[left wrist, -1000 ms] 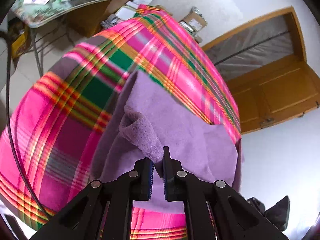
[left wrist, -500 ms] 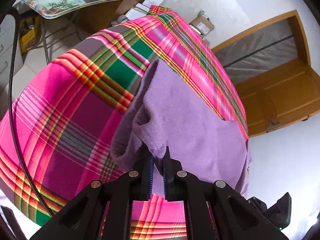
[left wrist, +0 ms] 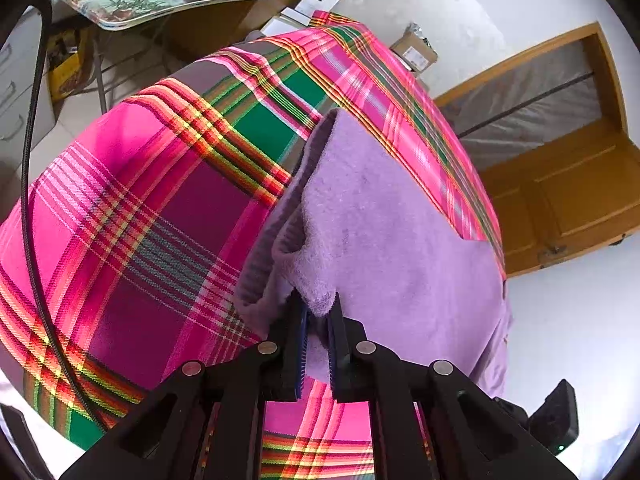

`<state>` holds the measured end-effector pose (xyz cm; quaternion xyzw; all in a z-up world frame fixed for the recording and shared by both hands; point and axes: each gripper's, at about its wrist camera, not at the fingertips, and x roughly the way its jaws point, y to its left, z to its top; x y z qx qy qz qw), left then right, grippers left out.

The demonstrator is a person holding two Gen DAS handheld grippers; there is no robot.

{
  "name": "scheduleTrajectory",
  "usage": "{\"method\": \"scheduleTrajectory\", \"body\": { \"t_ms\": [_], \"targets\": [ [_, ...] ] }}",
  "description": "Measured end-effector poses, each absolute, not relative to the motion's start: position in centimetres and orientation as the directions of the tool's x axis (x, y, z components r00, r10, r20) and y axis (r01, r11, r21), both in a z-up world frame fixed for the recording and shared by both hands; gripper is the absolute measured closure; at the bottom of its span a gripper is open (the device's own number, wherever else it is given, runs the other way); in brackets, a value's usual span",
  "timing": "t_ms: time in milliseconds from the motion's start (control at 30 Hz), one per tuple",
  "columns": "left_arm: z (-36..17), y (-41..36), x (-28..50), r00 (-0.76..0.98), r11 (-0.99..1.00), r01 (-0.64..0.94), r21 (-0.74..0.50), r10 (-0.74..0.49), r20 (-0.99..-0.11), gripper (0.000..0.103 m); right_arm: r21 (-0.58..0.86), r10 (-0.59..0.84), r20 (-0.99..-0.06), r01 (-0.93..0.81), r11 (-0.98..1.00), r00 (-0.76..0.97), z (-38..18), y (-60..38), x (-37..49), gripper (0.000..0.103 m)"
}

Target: Fold clothes

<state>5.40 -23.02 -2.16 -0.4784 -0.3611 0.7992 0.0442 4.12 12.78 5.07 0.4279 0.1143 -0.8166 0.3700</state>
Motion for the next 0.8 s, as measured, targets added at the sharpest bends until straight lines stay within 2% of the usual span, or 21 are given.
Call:
{"method": "scheduleTrajectory", "body": {
  "t_ms": [133, 267, 400, 433, 467, 600, 800],
  "targets": [
    [-1.1, -22.3, 6.0, -0.55, -0.754, 0.247, -0.608, 0.408, -0.729, 0.093, 0.175, -0.528, -0.781, 0.693, -0.699, -0.334, 5.3, 13.2, 4.1, 0.093],
    [0.5, -21.3, 6.8, -0.577, -0.78, 0.217, -0.587, 0.382, -0.722, 0.091, 0.232, -0.588, -0.737, 0.692, -0.684, -0.334, 7.1, 14.9, 4.9, 0.093],
    [2.1, -20.3, 7.6, -0.605, -0.805, 0.188, -0.563, 0.357, -0.712, 0.091, 0.197, -0.579, -0.7, 0.666, -0.72, -0.418, 9.1, 18.1, 6.3, 0.093],
    [2.5, -20.0, 7.8, -0.612, -0.811, 0.181, -0.557, 0.35, -0.709, 0.087, 0.191, -0.567, -0.695, 0.647, -0.739, -0.443, 9.5, 19.3, 6.5, 0.093],
    [2.9, -19.8, 8.0, -0.619, -0.817, 0.174, -0.55, 0.344, -0.706, 0.082, 0.183, -0.55, -0.694, 0.624, -0.76, -0.466, 9.9, 20.5, 6.7, 0.093],
    [4.2, -17.3, 7.9, -0.615, -0.843, 0.094, -0.53, 0.369, -0.697, 0.082, 0.145, -0.451, -0.704, 0.512, -0.847, -0.548, 11.1, 26.1, 7.0, 0.093],
    [4.7, -10.8, 5.9, -0.551, -0.858, -0.061, -0.511, 0.455, -0.699, 0.082, -0.001, -0.173, -0.763, 0.269, -0.963, -0.622, 12.8, 36.0, 8.4, 0.093]
  ]
}}
